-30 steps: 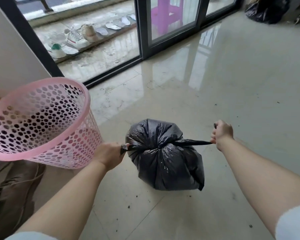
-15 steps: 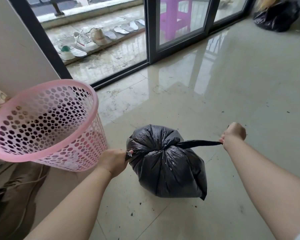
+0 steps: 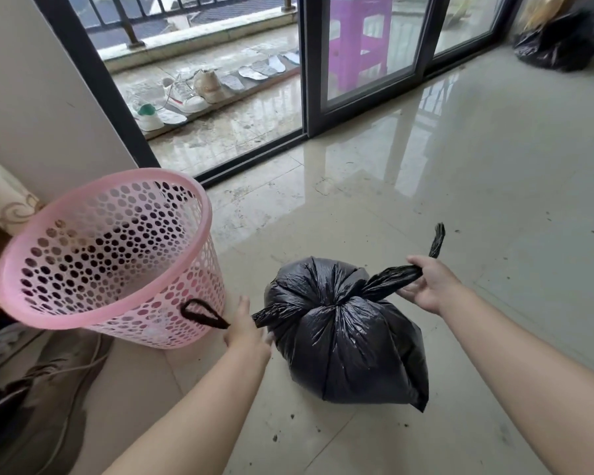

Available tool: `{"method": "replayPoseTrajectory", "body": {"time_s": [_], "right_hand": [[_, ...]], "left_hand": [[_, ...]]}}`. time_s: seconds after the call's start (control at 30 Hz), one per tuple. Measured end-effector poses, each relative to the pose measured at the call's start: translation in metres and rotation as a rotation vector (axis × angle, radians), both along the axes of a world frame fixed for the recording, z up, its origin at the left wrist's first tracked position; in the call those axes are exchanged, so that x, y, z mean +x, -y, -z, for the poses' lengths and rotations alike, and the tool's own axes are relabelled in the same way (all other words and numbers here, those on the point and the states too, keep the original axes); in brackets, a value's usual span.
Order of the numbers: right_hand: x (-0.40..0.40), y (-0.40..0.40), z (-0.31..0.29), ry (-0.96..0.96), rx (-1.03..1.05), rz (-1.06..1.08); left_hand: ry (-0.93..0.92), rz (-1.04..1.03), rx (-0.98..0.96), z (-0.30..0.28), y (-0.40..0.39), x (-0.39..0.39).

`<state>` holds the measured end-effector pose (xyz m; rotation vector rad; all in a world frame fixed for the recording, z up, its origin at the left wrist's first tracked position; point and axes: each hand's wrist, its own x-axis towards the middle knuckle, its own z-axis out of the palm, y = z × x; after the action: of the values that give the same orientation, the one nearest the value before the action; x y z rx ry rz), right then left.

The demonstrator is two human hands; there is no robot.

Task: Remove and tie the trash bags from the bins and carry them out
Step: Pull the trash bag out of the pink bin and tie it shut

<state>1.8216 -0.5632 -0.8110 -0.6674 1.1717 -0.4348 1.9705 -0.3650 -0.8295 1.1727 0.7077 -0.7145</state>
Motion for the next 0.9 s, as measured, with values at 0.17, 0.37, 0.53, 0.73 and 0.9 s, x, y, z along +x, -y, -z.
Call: {"method": "replayPoseTrajectory", "body": {"time_s": [0.17, 0.37, 0.53, 0.73, 0.9], "right_hand": [[0.013, -0.013, 0.000, 0.119, 0.000, 0.012], [0.016, -0.014, -0.006, 0.134, 0.004, 0.156], [0.030, -0.009, -0.020, 0.131, -0.028, 0.192], [0.031, -0.024, -0.009, 0.028, 0.024, -0.055], [0.029, -0.015, -0.019, -0.321, -0.222, -0.345]], "left_hand": [[0.121, 0.034, -0.315, -0.008, 0.028, -0.031], [0.291, 0.128, -0.324, -0.025, 0.046, -0.023], [0.149, -0.001, -0.416, -0.036, 0.059, 0.003], [0.358, 0.161, -0.073, -0.019, 0.047, 0.006], [1.142, 0.545, 0.191, -0.034, 0.039, 0.005]]}}
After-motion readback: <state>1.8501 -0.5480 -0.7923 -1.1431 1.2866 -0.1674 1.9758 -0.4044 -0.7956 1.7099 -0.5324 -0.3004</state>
